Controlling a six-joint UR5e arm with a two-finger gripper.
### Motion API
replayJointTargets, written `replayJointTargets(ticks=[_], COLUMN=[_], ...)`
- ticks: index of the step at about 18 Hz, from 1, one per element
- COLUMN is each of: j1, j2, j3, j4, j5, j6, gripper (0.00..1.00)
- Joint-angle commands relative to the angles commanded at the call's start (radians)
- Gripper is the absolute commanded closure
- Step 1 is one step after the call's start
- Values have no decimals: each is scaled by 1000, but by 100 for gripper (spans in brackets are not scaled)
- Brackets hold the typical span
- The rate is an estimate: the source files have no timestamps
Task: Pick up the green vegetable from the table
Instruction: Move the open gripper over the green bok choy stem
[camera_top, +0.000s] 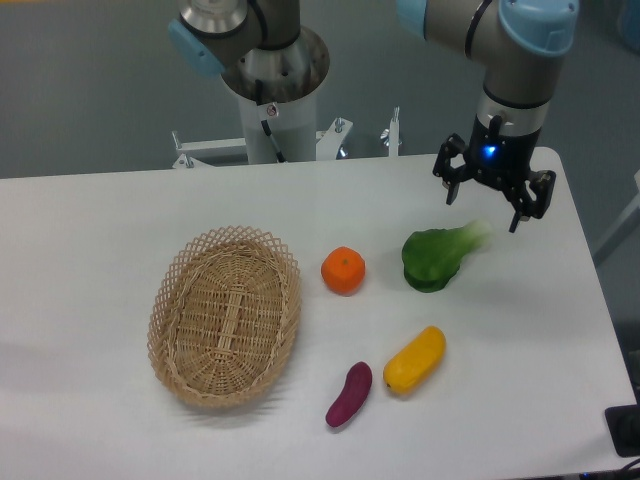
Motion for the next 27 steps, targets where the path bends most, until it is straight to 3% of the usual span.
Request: replayJointTargets(ticks=[15,17,21,27], j1=[-2,-3,-2,8], j2=[11,11,11,3], j3=[-87,-97,-176,-233], j4=[5,21,126,130], j5=[-3,-3,0,14], j6=[-2,0,55,227], gripper=[0,0,0,0])
